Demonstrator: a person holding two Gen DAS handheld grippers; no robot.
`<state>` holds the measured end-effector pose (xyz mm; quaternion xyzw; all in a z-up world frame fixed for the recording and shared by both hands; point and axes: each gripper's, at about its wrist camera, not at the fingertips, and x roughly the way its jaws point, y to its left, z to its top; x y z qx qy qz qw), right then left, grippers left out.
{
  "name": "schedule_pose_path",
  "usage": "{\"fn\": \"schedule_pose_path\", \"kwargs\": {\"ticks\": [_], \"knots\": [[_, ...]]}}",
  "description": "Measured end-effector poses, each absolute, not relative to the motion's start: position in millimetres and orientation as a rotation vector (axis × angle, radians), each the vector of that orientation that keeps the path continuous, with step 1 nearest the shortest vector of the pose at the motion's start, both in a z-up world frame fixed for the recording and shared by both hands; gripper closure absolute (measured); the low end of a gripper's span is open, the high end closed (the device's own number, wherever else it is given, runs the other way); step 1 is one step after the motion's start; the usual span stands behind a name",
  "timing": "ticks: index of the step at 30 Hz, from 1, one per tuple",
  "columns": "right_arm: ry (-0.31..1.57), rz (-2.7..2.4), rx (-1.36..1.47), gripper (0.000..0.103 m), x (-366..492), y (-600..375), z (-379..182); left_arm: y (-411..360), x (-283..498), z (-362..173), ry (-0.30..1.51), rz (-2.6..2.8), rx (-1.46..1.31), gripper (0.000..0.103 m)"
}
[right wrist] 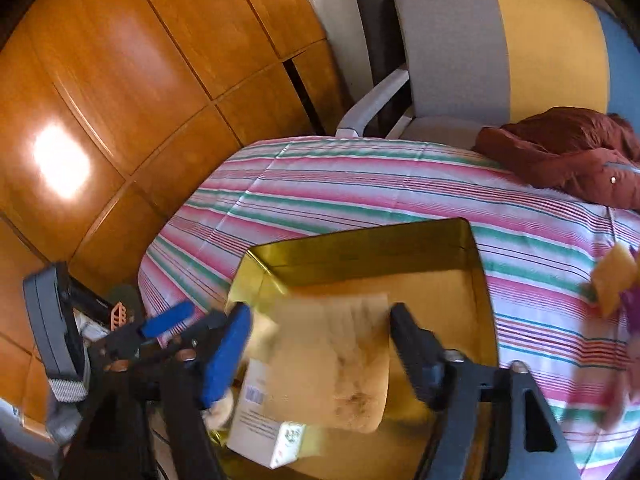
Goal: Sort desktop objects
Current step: 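Carry both sponges over gold tray and open both tools to release, then return left tool toward pink sock while right tool approaches WEIDAN cracker pack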
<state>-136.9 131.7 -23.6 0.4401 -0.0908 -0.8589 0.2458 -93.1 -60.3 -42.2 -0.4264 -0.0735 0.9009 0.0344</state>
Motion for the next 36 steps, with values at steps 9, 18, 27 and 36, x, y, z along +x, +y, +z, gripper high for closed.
{"fn": "schedule_pose_path", "kwargs": {"ticks": [9, 18, 27, 36], "knots": [[-0.244, -2.358, 1.200, 0.014, -119.8, 133.2, -27.2, -67.9, -66.9, -27.6, -0.292, 2.826, -1.246, 0.043], [-0.246, -2.391, 1.205, 0.010, -90.4, 153.4, -35.8, -40.0, -41.5, -3.5, -0.162, 2.850, -1.123, 0.043], [-0.235, -2.469, 1.184, 0.010, -68.5, 184.5, -32.7, -3.8, -24.1, -0.5, -0.056, 2.801, -1.088, 0.043], [-0.275, -2.569, 1.200, 0.007, -57.2, 238.3, -33.5, 37.4, -12.0, -3.4, 0.020, 2.699, -1.094, 0.043]]}}
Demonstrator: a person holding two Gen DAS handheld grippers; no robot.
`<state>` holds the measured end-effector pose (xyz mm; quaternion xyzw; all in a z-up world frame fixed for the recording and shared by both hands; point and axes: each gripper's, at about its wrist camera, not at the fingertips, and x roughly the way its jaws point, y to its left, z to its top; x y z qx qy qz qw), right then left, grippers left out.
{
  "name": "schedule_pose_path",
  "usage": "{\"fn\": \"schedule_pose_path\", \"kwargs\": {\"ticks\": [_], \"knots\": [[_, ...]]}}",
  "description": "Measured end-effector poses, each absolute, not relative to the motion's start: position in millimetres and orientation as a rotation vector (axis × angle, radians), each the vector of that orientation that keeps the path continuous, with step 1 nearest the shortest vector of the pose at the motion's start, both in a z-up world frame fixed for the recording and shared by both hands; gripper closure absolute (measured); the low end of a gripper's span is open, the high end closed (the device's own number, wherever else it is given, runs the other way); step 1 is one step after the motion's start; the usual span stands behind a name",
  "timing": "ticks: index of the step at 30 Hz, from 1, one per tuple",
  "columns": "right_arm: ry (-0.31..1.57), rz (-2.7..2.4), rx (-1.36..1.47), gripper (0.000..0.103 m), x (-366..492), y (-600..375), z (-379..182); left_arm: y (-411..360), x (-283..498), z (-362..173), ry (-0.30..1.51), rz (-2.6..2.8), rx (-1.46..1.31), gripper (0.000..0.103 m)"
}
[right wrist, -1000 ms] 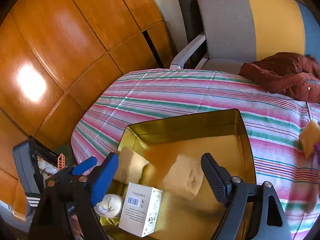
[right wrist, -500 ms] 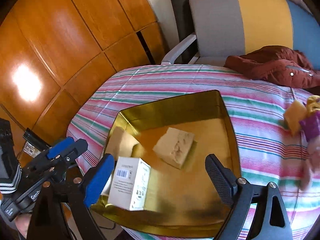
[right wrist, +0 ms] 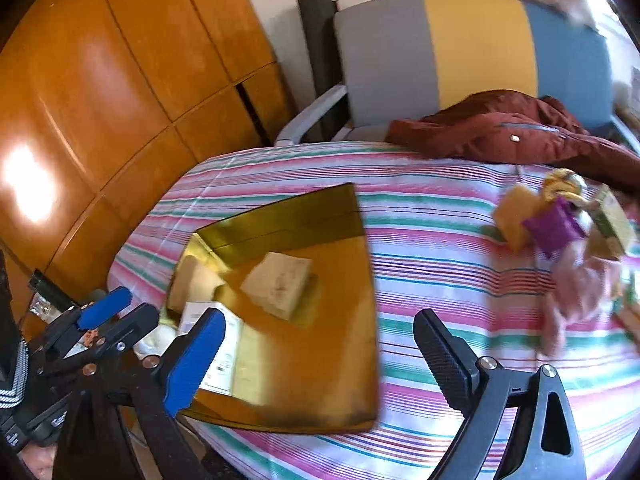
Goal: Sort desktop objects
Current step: 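Return left tool toward pink sock while right tool approaches WEIDAN cracker pack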
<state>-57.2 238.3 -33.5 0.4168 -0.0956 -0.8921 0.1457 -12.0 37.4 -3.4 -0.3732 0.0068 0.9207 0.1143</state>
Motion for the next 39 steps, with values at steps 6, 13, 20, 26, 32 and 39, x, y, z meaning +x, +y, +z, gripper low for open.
{"fn": "schedule_pose_path", "kwargs": {"ticks": [6, 13, 20, 26, 32, 39], "knots": [[-0.289, -2.644, 1.260, 0.006, -48.2, 284.3, -42.4, 63.1, -6.3, -4.6, 0.064, 2.657, -1.074, 0.043], [-0.403, -2.757, 1.365, 0.005, -34.6, 366.1, -55.8, 85.3, -7.6, -11.4, 0.029, 2.516, -1.113, 0.043], [-0.530, -2.886, 1.456, 0.004, -16.1, 448.1, -63.0, 113.1, -2.2, -16.4, 0.081, 2.442, -1.118, 0.043], [-0.552, -2.962, 1.512, 0.003, -11.7, 497.6, -68.8, 133.3, -0.4, -17.0, 0.121, 2.373, -1.109, 0.043], [-0.637, -3.041, 1.516, 0.000, -17.4, 542.9, -76.8, 153.9, 0.1, -20.0, 0.138, 2.308, -1.120, 0.043], [-0.686, -3.095, 1.494, 0.000, -37.2, 570.1, -87.2, 176.8, -3.3, -26.4, 0.145, 2.235, -1.149, 0.043]]}}
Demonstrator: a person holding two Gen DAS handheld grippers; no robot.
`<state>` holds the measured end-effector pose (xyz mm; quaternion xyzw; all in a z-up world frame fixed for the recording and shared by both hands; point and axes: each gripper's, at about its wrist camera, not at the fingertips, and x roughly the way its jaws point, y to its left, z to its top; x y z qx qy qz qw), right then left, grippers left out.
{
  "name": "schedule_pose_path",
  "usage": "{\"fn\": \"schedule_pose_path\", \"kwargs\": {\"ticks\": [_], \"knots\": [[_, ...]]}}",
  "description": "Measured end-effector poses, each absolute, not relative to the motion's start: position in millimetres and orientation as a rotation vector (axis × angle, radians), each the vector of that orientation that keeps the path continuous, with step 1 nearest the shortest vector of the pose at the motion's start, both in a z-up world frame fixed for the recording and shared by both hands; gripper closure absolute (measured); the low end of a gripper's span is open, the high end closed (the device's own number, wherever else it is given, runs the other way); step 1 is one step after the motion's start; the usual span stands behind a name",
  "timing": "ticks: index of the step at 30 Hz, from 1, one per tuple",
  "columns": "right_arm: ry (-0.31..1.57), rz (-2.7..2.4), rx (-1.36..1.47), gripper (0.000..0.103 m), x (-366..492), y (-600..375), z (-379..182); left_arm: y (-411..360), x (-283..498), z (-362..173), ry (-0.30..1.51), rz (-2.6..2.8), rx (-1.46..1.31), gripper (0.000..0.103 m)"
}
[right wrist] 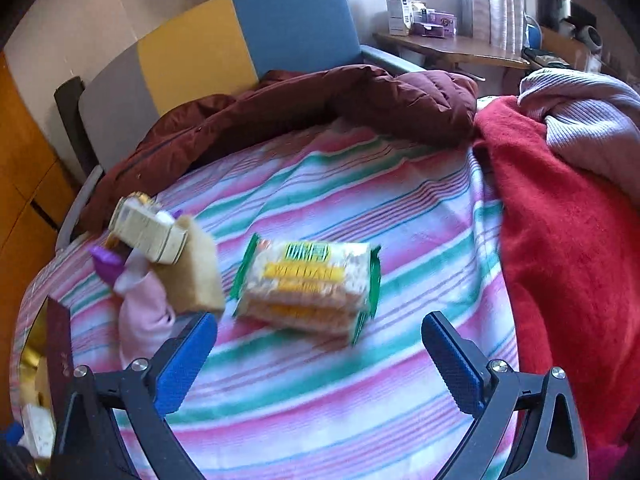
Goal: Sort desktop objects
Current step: 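Return left tool toward pink sock while right tool approaches WEIDAN cracker pack, then close left tool on pink sock while right tool grasps WEIDAN cracker pack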
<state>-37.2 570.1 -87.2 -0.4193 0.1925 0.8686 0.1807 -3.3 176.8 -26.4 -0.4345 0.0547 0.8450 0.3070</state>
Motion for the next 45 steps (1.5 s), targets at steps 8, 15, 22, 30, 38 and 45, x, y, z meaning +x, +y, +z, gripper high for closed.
{"fn": "schedule_pose_path", "kwargs": {"ticks": [8, 15, 22, 30, 38, 45], "knots": [[0.255, 2.567, -1.310, 0.000, -65.9, 563.8, -90.7, 205.4, -13.7, -32.8, 0.147, 2.159, -1.172, 0.043], [-0.096, 2.647, -1.537, 0.000, -95.5, 548.4, -102.0, 231.3, -21.3, -43.4, 0.170, 2.106, -1.201, 0.043], [-0.301, 2.635, -1.734, 0.000, -120.4, 550.5, -120.2, 247.1, -31.7, -52.5, 0.180, 2.085, -1.234, 0.043], [-0.182, 2.666, -1.825, 0.022, -119.2, 559.0, -130.4, 268.6, -42.4, -61.2, 0.194, 2.062, -1.252, 0.043], [-0.101, 2.716, -1.758, 0.048, -86.1, 546.3, -119.7, 295.4, -53.1, -66.7, 0.167, 2.029, -1.252, 0.043], [0.120, 2.732, -1.646, 0.017, -77.0, 559.5, -120.9, 326.0, -72.0, -68.4, 0.238, 2.042, -1.214, 0.043]]}}
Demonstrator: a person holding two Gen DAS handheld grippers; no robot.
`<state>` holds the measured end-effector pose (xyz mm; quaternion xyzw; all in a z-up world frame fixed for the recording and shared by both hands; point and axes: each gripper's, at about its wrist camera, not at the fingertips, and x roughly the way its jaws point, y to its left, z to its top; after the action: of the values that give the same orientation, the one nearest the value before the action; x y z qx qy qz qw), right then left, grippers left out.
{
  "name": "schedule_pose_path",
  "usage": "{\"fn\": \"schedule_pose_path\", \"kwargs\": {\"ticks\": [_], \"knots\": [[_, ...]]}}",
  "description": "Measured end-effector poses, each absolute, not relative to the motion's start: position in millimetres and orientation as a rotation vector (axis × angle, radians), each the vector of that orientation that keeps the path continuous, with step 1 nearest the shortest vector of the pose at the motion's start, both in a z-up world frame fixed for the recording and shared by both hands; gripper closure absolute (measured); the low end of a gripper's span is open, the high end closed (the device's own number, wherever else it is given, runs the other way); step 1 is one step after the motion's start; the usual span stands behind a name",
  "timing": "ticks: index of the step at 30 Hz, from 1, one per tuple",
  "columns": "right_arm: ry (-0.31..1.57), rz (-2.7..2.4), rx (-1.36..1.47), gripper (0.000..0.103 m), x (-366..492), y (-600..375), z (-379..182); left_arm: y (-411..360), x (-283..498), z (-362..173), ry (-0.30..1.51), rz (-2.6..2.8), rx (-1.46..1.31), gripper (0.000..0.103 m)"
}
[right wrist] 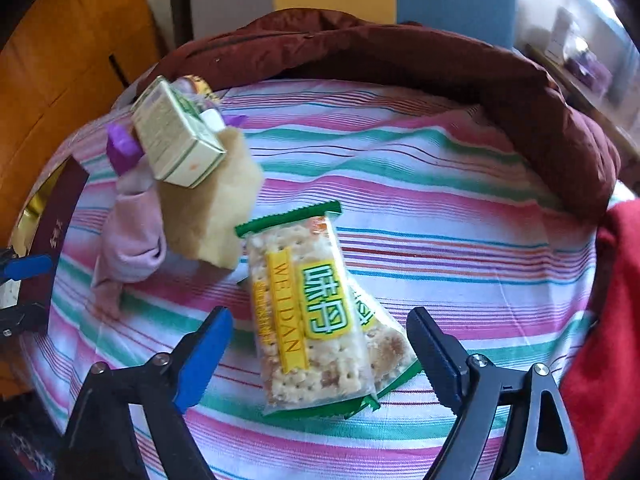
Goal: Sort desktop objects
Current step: 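Close left tool on pink sock while right tool grasps WEIDAN cracker pack, then carry sock and cracker pack over gold tray and open both tools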
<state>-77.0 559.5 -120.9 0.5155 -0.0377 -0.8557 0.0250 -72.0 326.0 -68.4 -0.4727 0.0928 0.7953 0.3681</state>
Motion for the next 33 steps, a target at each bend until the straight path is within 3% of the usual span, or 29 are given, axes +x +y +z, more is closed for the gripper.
{"fn": "schedule_pose_path", "kwargs": {"ticks": [5, 9, 22, 26, 30, 33], "knots": [[-0.072, -2.687, 1.572, 0.020, -77.1, 554.6, -120.0, 340.1, -85.1, -75.2, 0.237, 2.044, -1.222, 0.042], [-0.085, -2.709, 1.529, 0.021, -74.4, 558.6, -113.0, 343.6, -100.2, -81.6, 0.069, 2.018, -1.273, 0.028], [-0.021, -2.704, 1.540, 0.034, -82.8, 551.1, -118.5, 379.9, -116.9, -102.4, 0.058, 2.029, -1.303, 0.028], [-0.026, -2.700, 1.523, 0.051, -82.0, 550.8, -115.7, 387.6, -118.5, -112.1, 0.080, 2.017, -1.319, 0.036], [-0.005, -2.700, 1.516, 0.055, -81.8, 547.2, -112.4, 384.8, -108.4, -116.6, 0.122, 2.026, -1.290, 0.056], [-0.008, -2.689, 1.512, 0.055, -82.3, 543.6, -112.9, 375.5, -99.6, -114.3, 0.125, 2.038, -1.285, 0.059]]}}
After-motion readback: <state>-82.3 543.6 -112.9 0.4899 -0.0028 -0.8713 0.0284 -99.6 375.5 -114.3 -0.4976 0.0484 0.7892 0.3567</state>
